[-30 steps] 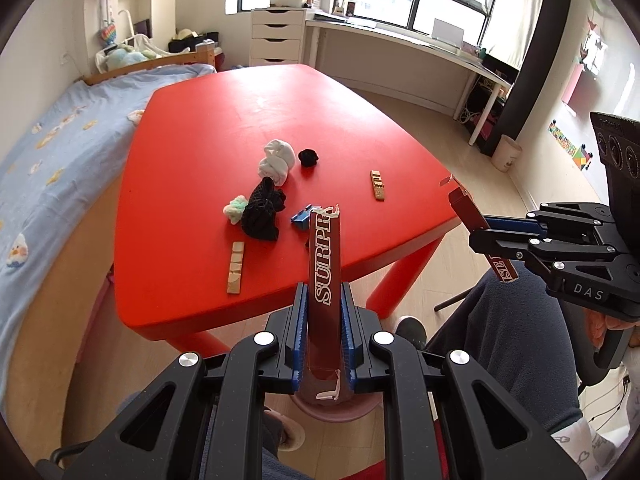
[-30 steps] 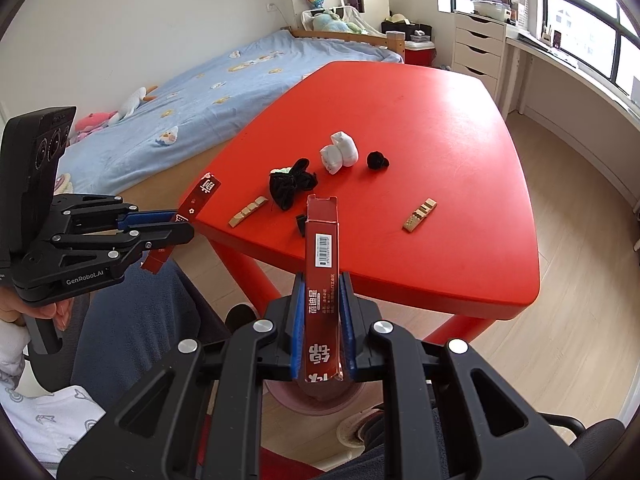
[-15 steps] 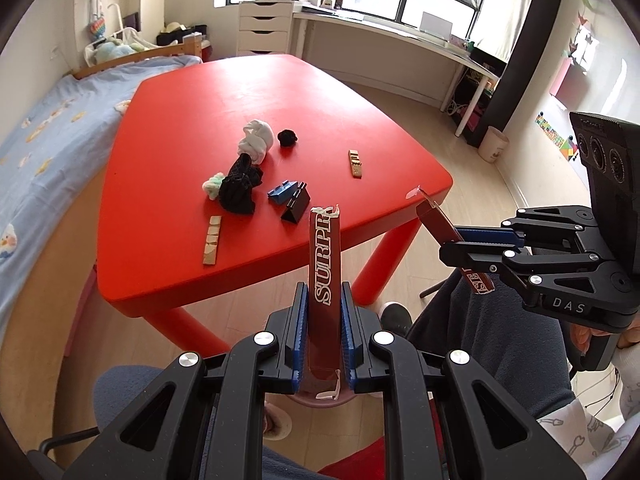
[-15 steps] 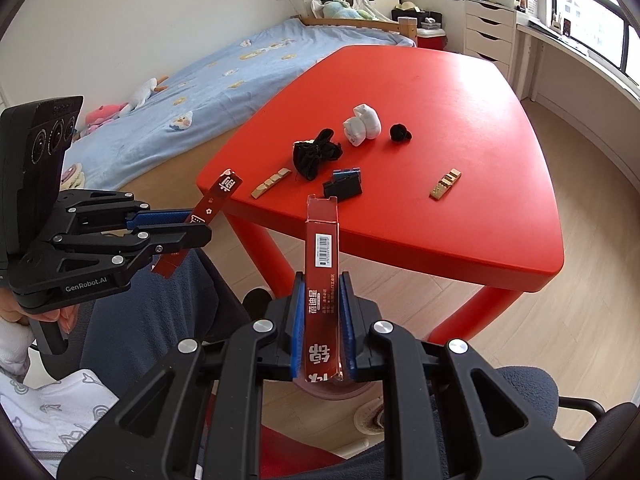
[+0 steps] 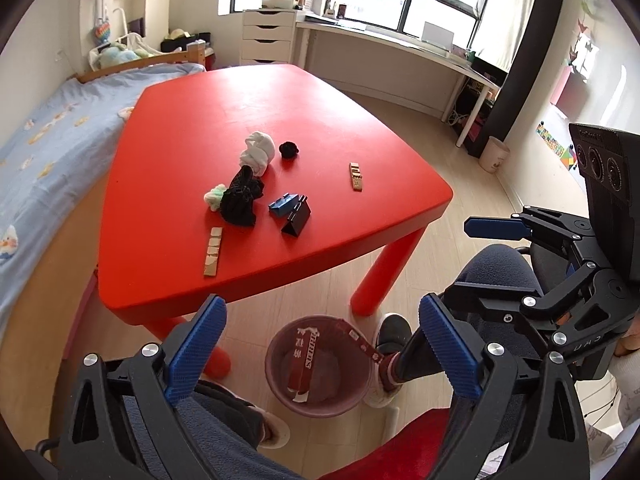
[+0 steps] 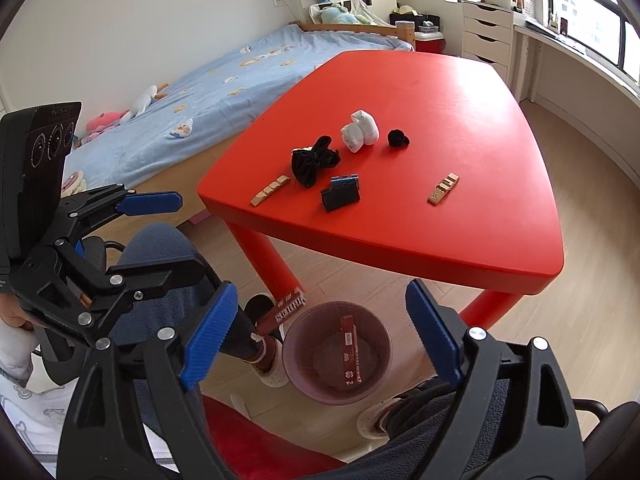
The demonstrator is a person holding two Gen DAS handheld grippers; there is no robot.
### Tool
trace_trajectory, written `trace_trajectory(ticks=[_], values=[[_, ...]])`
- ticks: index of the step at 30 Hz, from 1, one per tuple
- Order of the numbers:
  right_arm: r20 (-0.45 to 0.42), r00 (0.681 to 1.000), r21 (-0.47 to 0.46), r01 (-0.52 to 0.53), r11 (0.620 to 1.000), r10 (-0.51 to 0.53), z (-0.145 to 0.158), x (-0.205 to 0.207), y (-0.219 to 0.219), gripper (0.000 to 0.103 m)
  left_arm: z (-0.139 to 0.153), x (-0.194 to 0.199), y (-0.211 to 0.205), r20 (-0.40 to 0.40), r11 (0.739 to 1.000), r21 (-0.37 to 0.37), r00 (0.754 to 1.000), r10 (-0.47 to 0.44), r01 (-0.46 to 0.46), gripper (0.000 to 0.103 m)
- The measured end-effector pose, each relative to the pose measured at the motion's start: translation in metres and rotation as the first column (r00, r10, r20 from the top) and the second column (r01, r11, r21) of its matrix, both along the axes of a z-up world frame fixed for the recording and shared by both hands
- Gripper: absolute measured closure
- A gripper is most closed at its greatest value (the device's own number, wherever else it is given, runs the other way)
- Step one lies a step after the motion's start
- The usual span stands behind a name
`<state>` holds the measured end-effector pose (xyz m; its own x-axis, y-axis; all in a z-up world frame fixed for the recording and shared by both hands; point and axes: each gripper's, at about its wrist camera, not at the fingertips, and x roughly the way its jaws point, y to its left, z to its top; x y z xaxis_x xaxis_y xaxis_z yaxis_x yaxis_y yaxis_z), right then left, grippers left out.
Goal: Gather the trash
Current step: 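Open both tools to drop the red boxes into the pink bin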
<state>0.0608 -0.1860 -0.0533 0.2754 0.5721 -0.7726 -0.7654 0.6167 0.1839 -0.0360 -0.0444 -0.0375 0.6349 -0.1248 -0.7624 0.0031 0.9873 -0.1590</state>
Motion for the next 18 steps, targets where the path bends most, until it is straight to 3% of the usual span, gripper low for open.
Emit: trace_trajectory(ticks=[18], values=[[-0.016,0.999,-0.011,0.043,0.999,-0.043,-0.003,0.008,-0.005,0.004,0.000,0.002,0.012,-0.026,0.999,0.014,0.999,0.047,-0.047,0.008]])
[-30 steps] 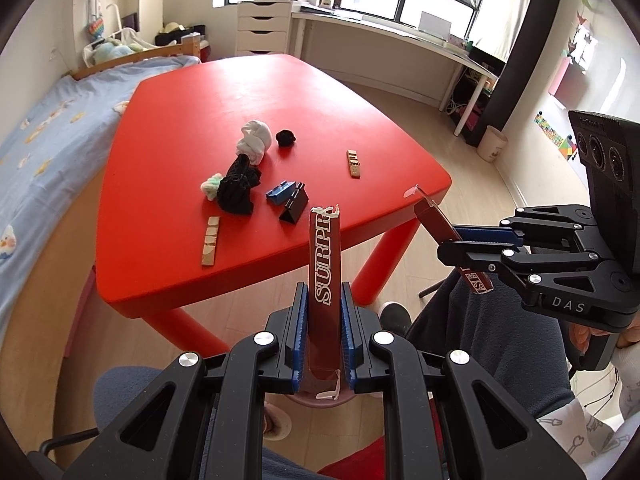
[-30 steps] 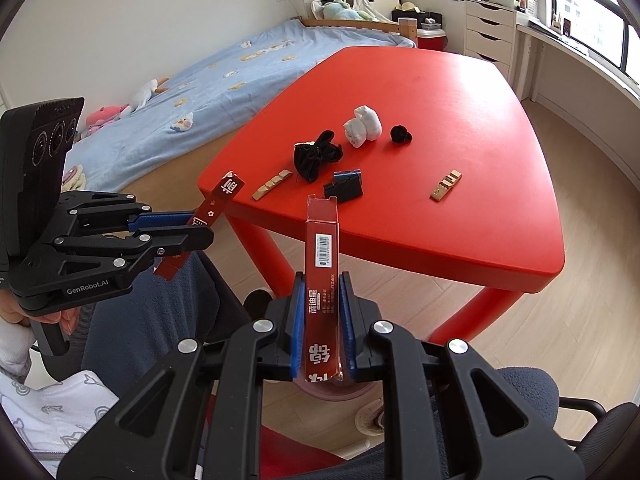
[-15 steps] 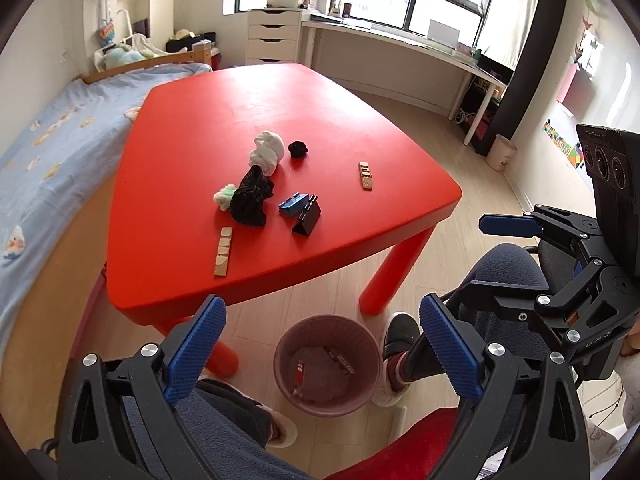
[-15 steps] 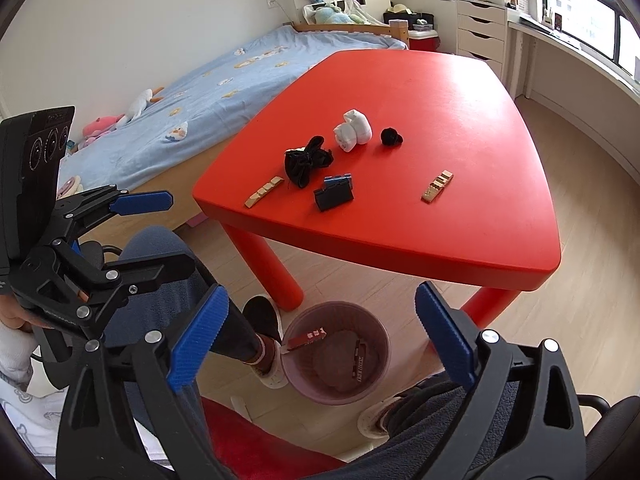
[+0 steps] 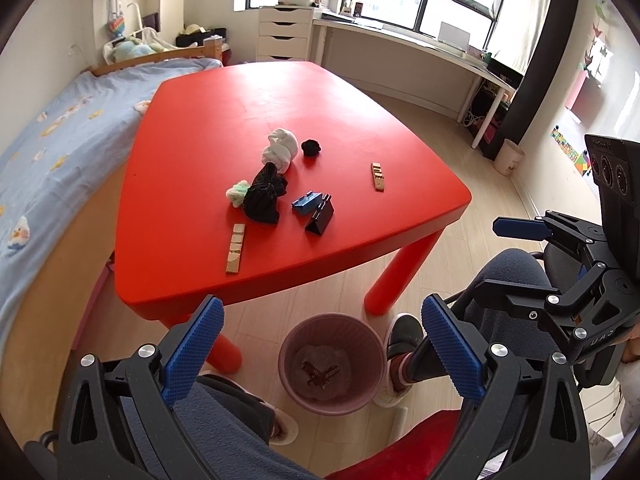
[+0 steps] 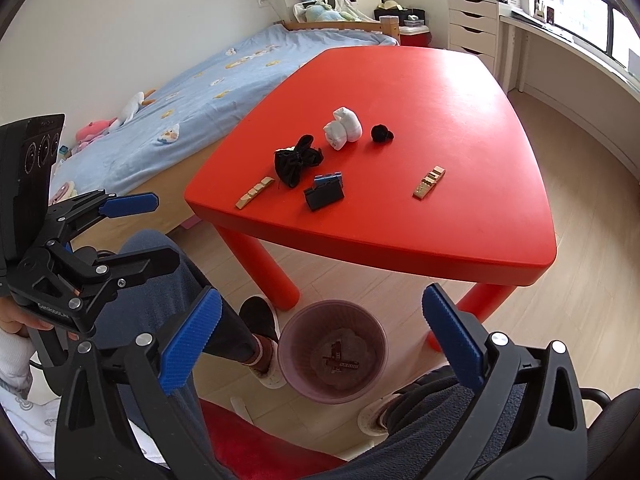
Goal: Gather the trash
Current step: 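Open both tools to drop the red boxes into the pink bin, then move both tools back over the wooden pieces on the table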
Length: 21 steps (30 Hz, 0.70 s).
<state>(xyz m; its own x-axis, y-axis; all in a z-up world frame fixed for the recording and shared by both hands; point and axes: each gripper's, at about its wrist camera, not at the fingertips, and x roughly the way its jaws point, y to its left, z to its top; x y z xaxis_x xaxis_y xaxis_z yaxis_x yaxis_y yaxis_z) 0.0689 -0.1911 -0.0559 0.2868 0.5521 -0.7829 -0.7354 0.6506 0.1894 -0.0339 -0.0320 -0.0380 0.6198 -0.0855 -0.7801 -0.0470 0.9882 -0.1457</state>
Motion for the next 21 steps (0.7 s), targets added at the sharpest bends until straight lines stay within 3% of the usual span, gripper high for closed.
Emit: trace_trajectory(ticks=[21], values=[[0.002,0.995,-0.029,0.099,0.995,-0.099,0.014,0.035,0.001,0.004,0.002,0.020,0.027,-0.003,0.999,0.013,0.999,0.032,-0.032,0.008]])
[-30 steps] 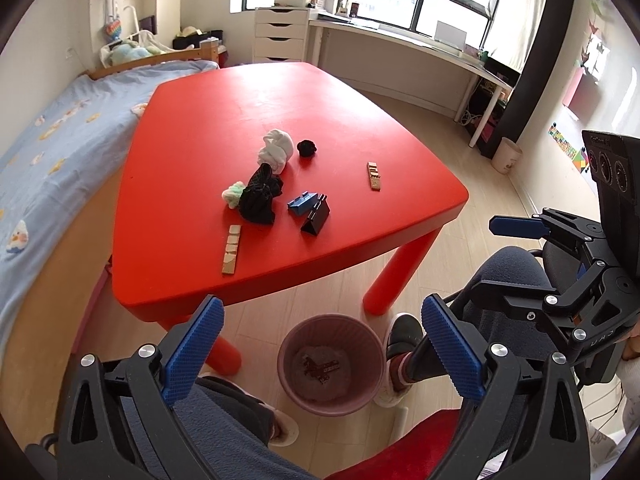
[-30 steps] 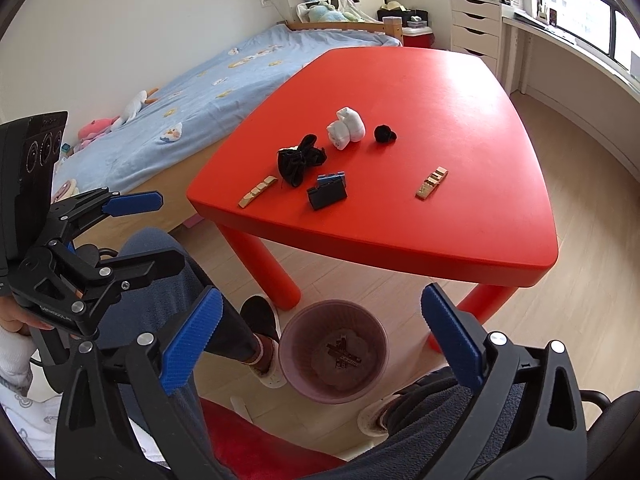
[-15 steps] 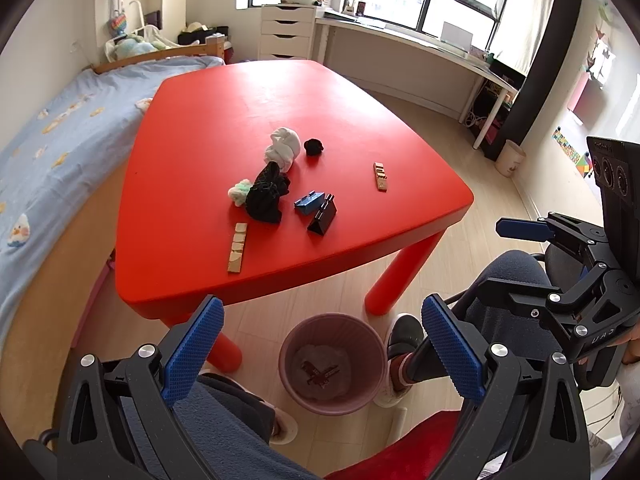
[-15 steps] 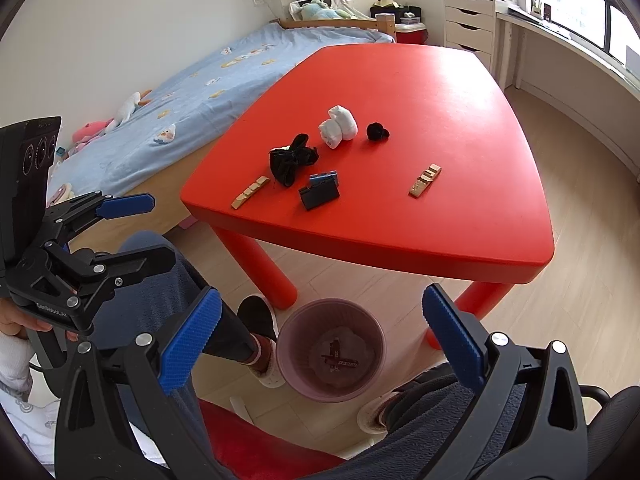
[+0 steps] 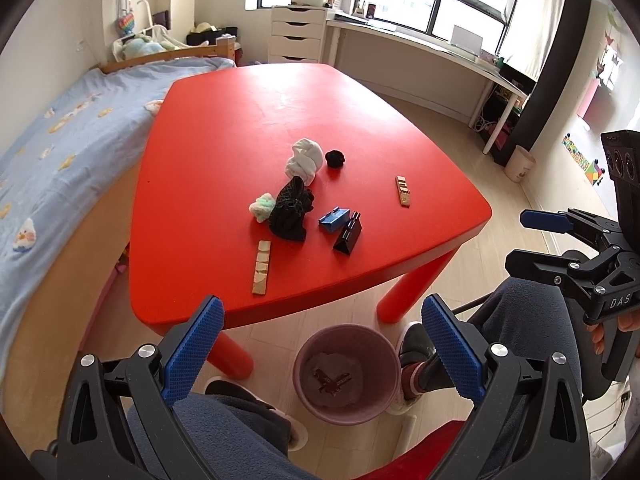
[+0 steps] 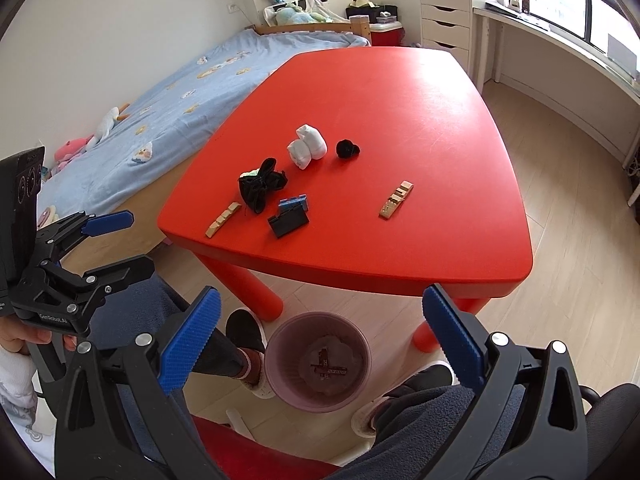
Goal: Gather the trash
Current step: 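Move both tools back over the wooden pieces on the table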
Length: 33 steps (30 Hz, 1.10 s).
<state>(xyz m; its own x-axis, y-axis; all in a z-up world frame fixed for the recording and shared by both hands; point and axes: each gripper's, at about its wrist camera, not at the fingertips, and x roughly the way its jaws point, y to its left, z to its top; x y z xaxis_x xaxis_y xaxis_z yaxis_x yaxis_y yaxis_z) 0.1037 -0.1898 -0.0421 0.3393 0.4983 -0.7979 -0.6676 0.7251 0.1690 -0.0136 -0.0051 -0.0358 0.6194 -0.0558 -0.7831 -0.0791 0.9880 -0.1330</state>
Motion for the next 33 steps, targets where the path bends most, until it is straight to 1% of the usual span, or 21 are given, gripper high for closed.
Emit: trace_trajectory(ticks=[2,5,9,14,17,19,22,26,30,33], values=[[0.008,1.000,-0.011,0.017,1.000,-0.017,0.004,0.008,0.003,0.004,0.002,0.005,0.005,0.006,1.000,0.002,1.000,-0.004,0.004,0.008],[-0.005,0.999,-0.022,0.037,0.999,-0.037,0.008,0.025,0.010,0.004,0.005,0.013,0.013,0.011,1.000,0.001,1.000,0.002,-0.002,0.008],[-0.029,0.998,-0.027,0.058,0.998,-0.059,0.010,0.048,0.017,0.004,0.004,0.028,0.023,-0.012,1.000,0.000,1.000,0.007,-0.007,0.008],[-0.068,0.992,-0.066,0.103,0.993,-0.107,0.003,0.078,0.027,0.004,-0.002,0.044,0.030,-0.049,1.000,0.017,0.999,0.006,-0.005,0.008],[-0.094,0.988,-0.079,0.118,0.990,-0.125,-0.003,0.097,0.031,0.004,-0.007,0.052,0.035,-0.057,1.000,0.006,0.998,0.002,-0.001,0.008],[-0.100,0.985,-0.105,0.129,0.986,-0.139,-0.008,0.108,0.035,0.004,-0.011,0.057,0.039,-0.065,1.000,0.009,0.998,0.009,-0.008,0.008],[-0.121,0.980,-0.138,0.144,0.980,-0.161,-0.018,0.125,0.042,0.004,-0.017,0.066,0.042,-0.093,1.000,0.015,0.996,0.010,-0.009,0.008],[-0.172,0.967,-0.176,0.159,0.971,-0.189,-0.032,0.149,0.052,0.004,-0.029,0.082,0.044,-0.165,0.998,0.063,0.986,0.016,-0.006,0.008],[-0.236,0.943,-0.262,0.169,0.950,-0.233,-0.054,0.172,0.064,0.004,-0.044,0.096,0.048,-0.235,0.998,0.058,0.972,0.011,0.003,0.008],[-0.264,0.933,-0.320,0.157,0.934,-0.247,-0.068,0.182,0.074,0.004,-0.056,0.104,0.052,-0.287,0.999,0.050,0.958,0.011,0.003,0.008]])
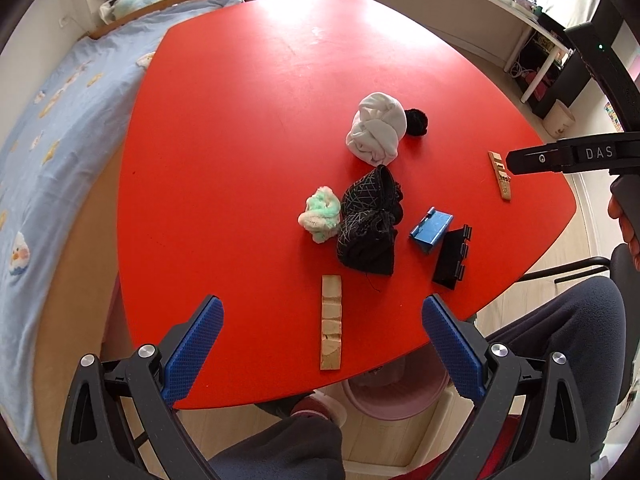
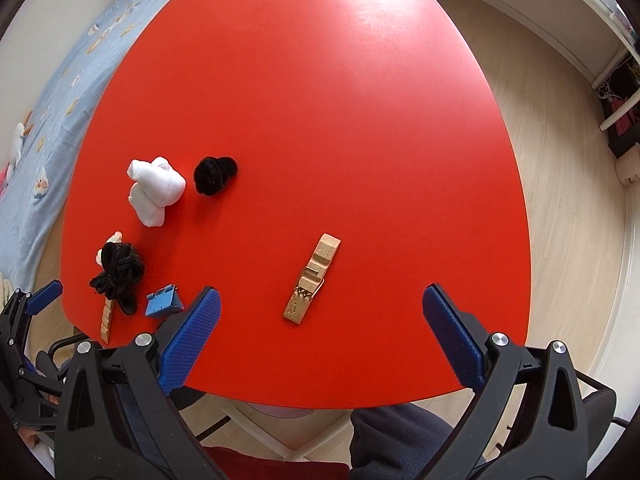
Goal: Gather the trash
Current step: 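Grasp the wooden block strip with the left tool while the right tool grasps the wooden clothespin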
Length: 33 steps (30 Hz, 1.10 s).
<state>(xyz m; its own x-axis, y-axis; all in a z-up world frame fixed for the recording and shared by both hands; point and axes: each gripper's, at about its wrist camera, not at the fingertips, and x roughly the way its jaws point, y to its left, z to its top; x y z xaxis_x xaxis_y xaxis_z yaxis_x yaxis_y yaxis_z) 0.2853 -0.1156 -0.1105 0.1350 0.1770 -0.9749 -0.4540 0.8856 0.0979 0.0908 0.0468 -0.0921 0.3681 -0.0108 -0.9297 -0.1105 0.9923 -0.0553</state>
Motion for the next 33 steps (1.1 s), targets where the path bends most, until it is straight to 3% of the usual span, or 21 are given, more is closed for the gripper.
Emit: trace_trajectory(ticks=[4,16,20,26,28,30,31,33], values=[[-0.025,1.000,-0.052,0.012,0.999,-0.013,-0.012,0.008,0.009,0.004,-0.013,0.007,0.003,-0.051,1.000,-0.009,0.999,0.011,-0.011,0.008],[-0.081,0.995,-0.064,0.047,0.997,-0.052,-0.033,0.017,0.011,0.004,-0.027,0.015,0.000,-0.098,1.000,0.025,0.995,0.012,-0.010,0.008],[-0.068,0.997,-0.072,0.044,0.996,-0.049,-0.031,0.018,0.014,0.018,-0.028,0.015,-0.002,-0.097,0.999,0.032,0.995,0.011,-0.008,0.009],[-0.039,0.999,-0.096,0.026,0.995,-0.030,-0.021,0.016,0.018,0.054,-0.019,0.017,-0.007,-0.080,0.999,0.034,0.997,-0.012,0.015,0.042],[-0.034,0.999,-0.101,0.018,0.995,-0.022,-0.020,0.014,0.019,0.067,-0.017,0.018,-0.008,-0.077,0.999,0.035,0.997,-0.017,0.020,0.066],[-0.033,0.999,-0.099,0.006,0.995,-0.009,-0.021,0.011,0.022,0.086,-0.016,0.019,-0.008,-0.079,0.999,0.035,0.997,-0.018,0.021,0.083],[-0.034,0.999,-0.098,0.001,0.995,-0.005,-0.021,0.009,0.023,0.088,-0.016,0.019,-0.008,-0.080,0.999,0.035,0.997,-0.017,0.020,0.091],[-0.033,0.999,-0.091,-0.006,0.996,0.003,-0.022,0.008,0.023,0.089,-0.016,0.017,-0.009,-0.077,0.999,0.032,0.997,-0.013,0.015,0.091]])
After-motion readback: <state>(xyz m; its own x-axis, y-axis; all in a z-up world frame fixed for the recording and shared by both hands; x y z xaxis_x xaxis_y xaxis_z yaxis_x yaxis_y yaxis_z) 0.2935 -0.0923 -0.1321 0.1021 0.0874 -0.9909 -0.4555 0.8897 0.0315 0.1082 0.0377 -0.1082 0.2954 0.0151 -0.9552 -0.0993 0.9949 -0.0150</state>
